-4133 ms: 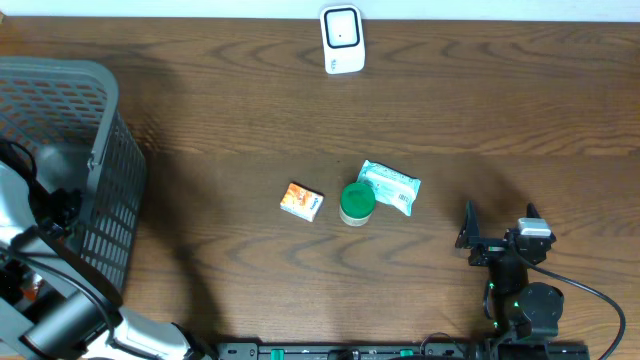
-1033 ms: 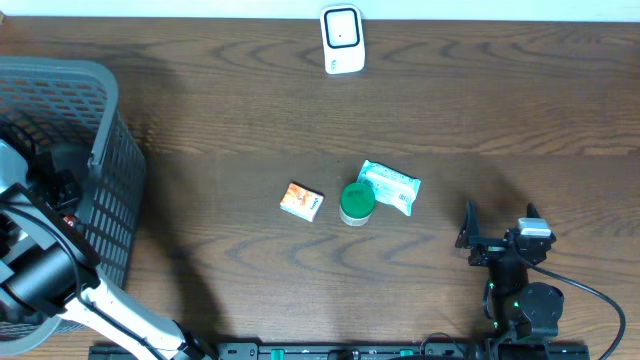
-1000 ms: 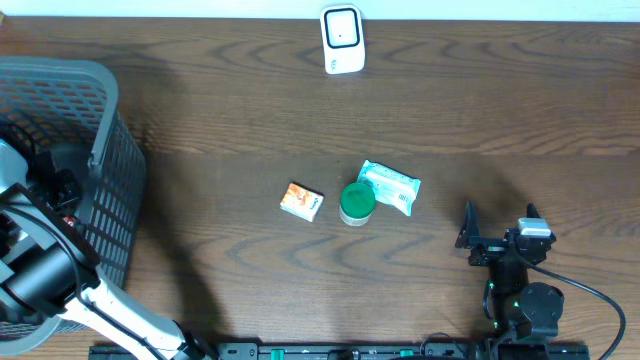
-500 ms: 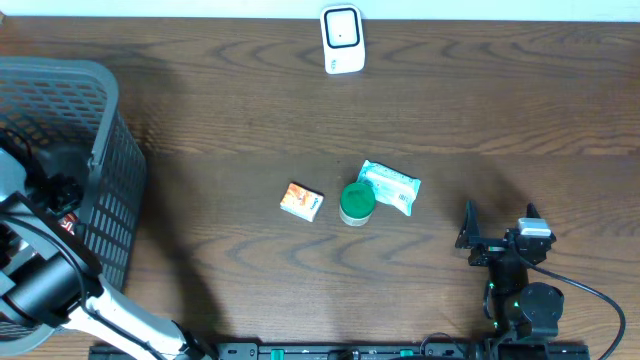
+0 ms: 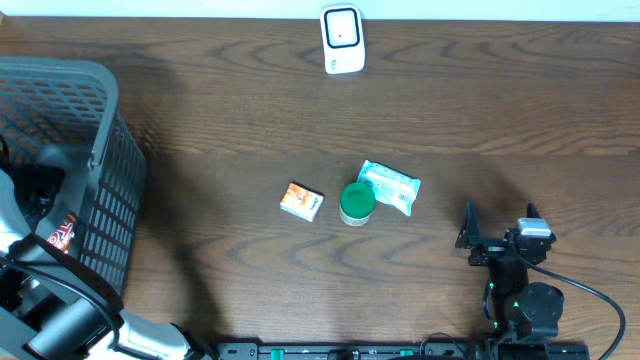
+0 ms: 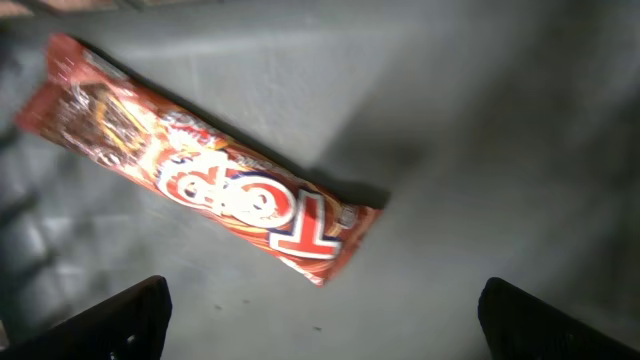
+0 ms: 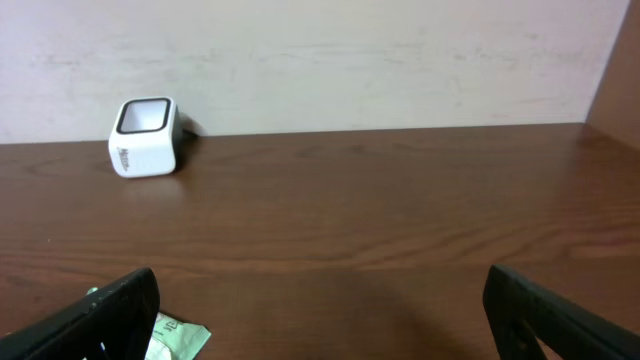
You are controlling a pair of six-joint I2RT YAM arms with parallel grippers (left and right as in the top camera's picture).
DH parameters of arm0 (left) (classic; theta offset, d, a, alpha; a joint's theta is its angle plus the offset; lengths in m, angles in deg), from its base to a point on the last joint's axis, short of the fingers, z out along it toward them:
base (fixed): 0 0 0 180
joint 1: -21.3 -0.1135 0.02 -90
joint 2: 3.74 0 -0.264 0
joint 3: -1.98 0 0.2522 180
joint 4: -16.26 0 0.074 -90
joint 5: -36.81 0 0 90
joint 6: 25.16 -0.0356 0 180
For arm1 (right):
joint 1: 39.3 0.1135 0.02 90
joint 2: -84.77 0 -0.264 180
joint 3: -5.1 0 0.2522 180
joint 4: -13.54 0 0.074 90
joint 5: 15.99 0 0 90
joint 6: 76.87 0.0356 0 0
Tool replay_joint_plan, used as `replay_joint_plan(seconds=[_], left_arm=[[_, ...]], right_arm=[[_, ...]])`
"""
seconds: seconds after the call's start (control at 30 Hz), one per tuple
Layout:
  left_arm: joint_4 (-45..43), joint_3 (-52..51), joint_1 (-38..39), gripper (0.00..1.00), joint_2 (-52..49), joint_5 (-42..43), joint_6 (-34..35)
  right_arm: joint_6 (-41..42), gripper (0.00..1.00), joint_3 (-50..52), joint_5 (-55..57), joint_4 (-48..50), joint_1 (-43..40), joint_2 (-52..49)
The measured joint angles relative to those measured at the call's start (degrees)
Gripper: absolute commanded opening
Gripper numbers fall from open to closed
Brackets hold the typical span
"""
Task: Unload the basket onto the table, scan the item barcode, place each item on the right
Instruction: 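Close the left gripper on the end of the red TOP bar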
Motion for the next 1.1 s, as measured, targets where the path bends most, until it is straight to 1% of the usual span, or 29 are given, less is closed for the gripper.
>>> replay_joint_plan(seconds=[0.1,0.13,0.2,0.23,0.33,0.4,0.47,0.5,0.6,0.7,0.8,1.1], left_arm=[[0.2,-0.2,0.0,0.93,0.0,0.0,-0.4],[0.5,-0.2,-0.1,0.93,0.0,-0.1,0.2],[2.4,-0.2,-0.3,0.93,0.0,-1.0,3.8],[4.6,-0.3,-0.5,0.93,0.0,-1.9,7.4],[12.7,-1.5,-1.6,0.93,0.0,-4.3,23.1],[15.1,-3.8,-2.2,0.93,0.0,-5.2,33.7],[14.4,-6.6,-2.6,0.93,0.0,-6.1,42.0],[12.8,-8.1,-2.6,0.93,0.0,-6.5,44.9],[7.0,-12.3,-2.5,0.93,0.0,-8.2,50.6],[3.0,-15.0,-2.4,0.93,0.0,-9.8,52.7],[0.4,-15.6,-2.4,0.93,0.0,-10.8,52.4],[-0.4,-15.6,-2.4,0.93,0.8,-11.6,47.5]], right_arm=[[0.0,0.99,0.0,0.0,0.0,0.0,0.0],[0.0,0.99,0.0,0.0,0.0,0.0,0.0],[0.0,0.99,0.0,0.0,0.0,0.0,0.0],[0.0,0.99,0.0,0.0,0.0,0.0,0.0],[0.0,0.99,0.0,0.0,0.0,0.0,0.0],[0.0,0.99,0.0,0.0,0.0,0.0,0.0],[0.0,0.99,0.0,0.0,0.0,0.0,0.0],[0.0,0.99,0.0,0.0,0.0,0.0,0.0],[0.0,0.99,0.0,0.0,0.0,0.0,0.0],[0.0,0.99,0.0,0.0,0.0,0.0,0.0],[0.0,0.99,0.0,0.0,0.0,0.0,0.0],[0.0,0.99,0.0,0.0,0.0,0.0,0.0]])
